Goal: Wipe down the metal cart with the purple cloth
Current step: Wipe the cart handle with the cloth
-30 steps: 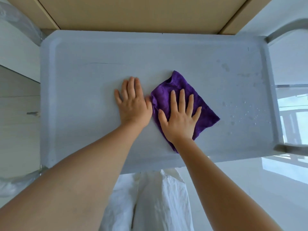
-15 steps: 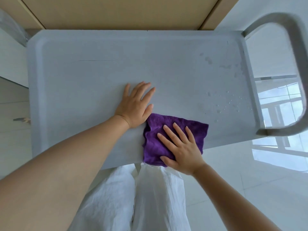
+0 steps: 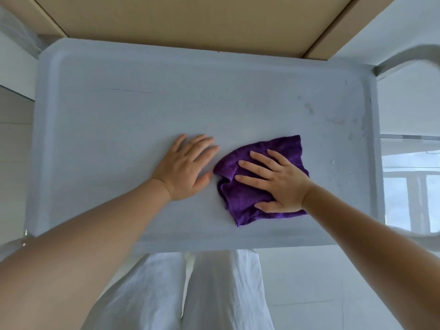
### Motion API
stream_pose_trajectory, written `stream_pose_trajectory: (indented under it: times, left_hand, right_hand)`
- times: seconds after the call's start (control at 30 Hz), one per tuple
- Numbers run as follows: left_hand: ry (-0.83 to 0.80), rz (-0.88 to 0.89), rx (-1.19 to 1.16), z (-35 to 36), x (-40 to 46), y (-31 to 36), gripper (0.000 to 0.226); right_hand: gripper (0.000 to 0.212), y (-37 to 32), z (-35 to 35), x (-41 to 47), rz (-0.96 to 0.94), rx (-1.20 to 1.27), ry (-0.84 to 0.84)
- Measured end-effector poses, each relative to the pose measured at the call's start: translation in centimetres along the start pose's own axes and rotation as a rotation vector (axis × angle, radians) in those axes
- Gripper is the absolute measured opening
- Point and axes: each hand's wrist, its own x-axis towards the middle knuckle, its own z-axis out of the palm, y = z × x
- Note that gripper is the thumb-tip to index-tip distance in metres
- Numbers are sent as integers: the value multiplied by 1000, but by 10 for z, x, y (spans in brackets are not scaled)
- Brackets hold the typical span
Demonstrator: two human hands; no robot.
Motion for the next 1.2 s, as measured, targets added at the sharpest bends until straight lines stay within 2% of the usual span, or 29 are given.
stream_pose_trajectory:
  times: [0.2,0.3,0.43,0.53,0.6,0.73,0.83,0.93,1.0,1.1,1.2]
  left_hand:
    - [76,-38,-8,0,5,5,46]
    - [174,-287,-83,-1,25,35,41]
    - [170,-648,-228,-2,55,78,53]
    - [169,-781,-296,-2,67,94,60]
    - [145,-751,-273,1,71,105,62]
    - [60,-706,-213,9,76,126,66]
    - [-57,-750,-240,14,81,135,66]
    - [-118,-725,-160,21,80,136,75]
    - [-138,-726,-114,24,79,135,80]
    - [-151,-725,-82,25,79,136,69]
    - [-164,-711,-110,22,77,135,67]
  right_hand:
    - [70,43,-5,23,-32,5,38]
    - [70,58,-7,34,12,25,58]
    - [72,73,-11,45,95,43,68]
    - [73,85,-16,54,152,71,86]
    - [75,91,-21,62,284,112,105]
    - [71,100,-26,75,709,215,181]
    - [72,101,-27,80,891,258,206]
    - [72,99,-25,79,1068,304,209]
    - [71,94,-23,75,1154,326,206]
    - [70,77,-19,63,1213,342,191]
    - [70,54,-14,47,1243,348,185]
